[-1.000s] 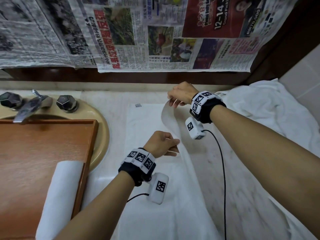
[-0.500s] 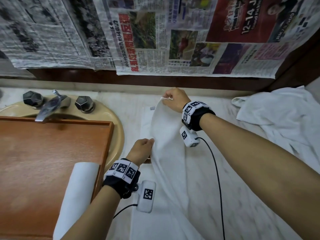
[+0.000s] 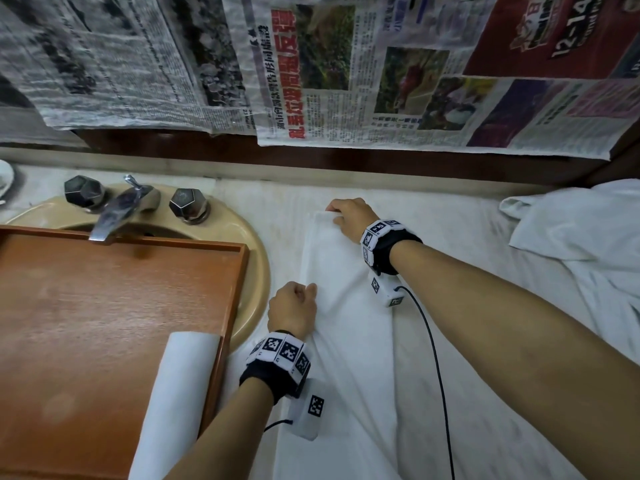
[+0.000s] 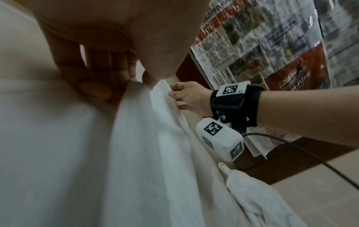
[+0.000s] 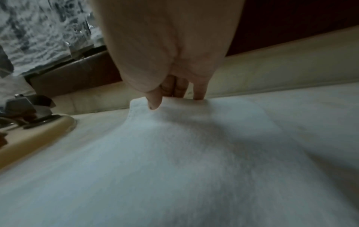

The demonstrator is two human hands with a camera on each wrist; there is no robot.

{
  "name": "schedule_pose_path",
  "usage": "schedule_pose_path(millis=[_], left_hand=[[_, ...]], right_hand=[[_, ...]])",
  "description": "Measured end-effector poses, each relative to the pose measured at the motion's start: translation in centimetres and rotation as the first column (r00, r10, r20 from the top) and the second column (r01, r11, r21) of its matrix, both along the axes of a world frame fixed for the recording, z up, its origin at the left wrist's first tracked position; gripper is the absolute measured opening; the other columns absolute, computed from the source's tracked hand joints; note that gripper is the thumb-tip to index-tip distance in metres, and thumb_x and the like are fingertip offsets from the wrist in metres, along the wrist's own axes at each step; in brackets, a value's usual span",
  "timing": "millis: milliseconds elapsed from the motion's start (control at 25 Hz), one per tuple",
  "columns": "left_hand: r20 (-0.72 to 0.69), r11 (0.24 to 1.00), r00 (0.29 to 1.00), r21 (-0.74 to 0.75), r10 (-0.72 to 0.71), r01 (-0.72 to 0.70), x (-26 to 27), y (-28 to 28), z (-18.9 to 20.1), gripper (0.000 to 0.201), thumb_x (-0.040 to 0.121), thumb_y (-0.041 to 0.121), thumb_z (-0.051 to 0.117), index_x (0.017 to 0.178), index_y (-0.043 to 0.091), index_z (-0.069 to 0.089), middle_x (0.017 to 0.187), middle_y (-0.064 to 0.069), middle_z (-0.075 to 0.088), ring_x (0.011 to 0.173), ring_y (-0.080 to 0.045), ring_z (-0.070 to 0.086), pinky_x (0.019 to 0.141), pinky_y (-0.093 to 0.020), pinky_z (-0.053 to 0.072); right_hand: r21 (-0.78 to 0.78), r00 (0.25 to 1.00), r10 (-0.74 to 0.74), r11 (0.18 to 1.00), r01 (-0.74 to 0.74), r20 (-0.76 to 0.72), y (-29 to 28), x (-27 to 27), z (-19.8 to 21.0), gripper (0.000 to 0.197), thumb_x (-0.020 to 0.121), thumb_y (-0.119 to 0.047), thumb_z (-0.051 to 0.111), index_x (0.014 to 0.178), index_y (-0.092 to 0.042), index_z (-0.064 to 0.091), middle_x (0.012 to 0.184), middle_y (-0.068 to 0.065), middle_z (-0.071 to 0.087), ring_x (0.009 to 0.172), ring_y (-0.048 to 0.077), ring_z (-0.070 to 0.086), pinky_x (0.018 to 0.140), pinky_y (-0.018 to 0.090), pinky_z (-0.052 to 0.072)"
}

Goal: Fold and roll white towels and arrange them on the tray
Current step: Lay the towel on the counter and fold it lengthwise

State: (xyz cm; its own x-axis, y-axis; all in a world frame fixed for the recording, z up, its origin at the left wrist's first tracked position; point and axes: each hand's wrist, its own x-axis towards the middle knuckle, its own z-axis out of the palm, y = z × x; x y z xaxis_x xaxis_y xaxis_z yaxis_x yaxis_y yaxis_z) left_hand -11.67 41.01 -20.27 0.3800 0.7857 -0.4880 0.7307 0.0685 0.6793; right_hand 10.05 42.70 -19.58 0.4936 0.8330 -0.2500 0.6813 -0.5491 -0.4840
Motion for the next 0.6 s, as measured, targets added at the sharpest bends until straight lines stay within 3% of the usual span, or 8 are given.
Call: schedule_pose_path(millis=[120, 240, 360, 600], left_hand=[[-0.006, 0.998, 1.0, 0.054, -0.015, 0.016, 0.9, 0.9, -0.4, 0.021, 0.091, 0.037, 0.06, 0.092, 0.017, 0.06, 0.078, 0.004, 0.06, 0.081, -0.021, 0.059, 0.072, -0.033, 0.051], [-0.023, 0.996, 1.0, 0.086, -0.007, 0.009, 1.0, 1.3, -0.7, 0.018, 0.093, 0.031, 0.06, 0.093, 0.013, 0.059, 0.073, 0.006, 0.055, 0.078, -0.021, 0.057, 0.065, -0.028, 0.043], [-0.012, 0.991, 0.999, 0.127, 0.03, -0.029, 0.8, 0.9, -0.7, 0.017, 0.095, 0.027, 0.058, 0.089, 0.011, 0.057, 0.072, 0.003, 0.056, 0.079, -0.023, 0.057, 0.065, -0.027, 0.037], [-0.061, 0.988, 0.992, 0.117, 0.107, -0.099, 0.9, 1.0, -0.7, 0.016, 0.094, 0.026, 0.055, 0.088, 0.012, 0.057, 0.089, -0.007, 0.066, 0.083, -0.024, 0.055, 0.07, -0.027, 0.038]], right_hand=[[-0.008, 1.0, 0.009, 1.0, -0.009, 0.008, 0.4, 0.3, -0.4, 0.024, 0.094, -0.003, 0.049, 0.108, -0.012, 0.066, 0.107, 0.016, 0.063, 0.093, 0.033, 0.061, 0.084, 0.036, 0.051], [-0.078, 0.988, 0.081, 0.994, -0.071, 0.133, 0.7, 0.4, -0.5, 0.021, 0.095, -0.007, 0.048, 0.106, -0.014, 0.064, 0.102, 0.011, 0.066, 0.096, 0.029, 0.057, 0.09, 0.034, 0.038], [-0.086, 0.974, 0.09, 0.994, -0.073, 0.209, 0.8, 0.4, 0.1, 0.019, 0.094, -0.01, 0.047, 0.106, -0.013, 0.061, 0.097, 0.009, 0.064, 0.092, 0.03, 0.055, 0.085, 0.033, 0.033], [-0.203, 0.953, 0.156, 0.974, -0.104, 0.26, 2.0, 0.0, 0.3, 0.016, 0.097, -0.015, 0.047, 0.112, -0.016, 0.052, 0.102, 0.01, 0.062, 0.084, 0.03, 0.054, 0.091, 0.042, 0.031]])
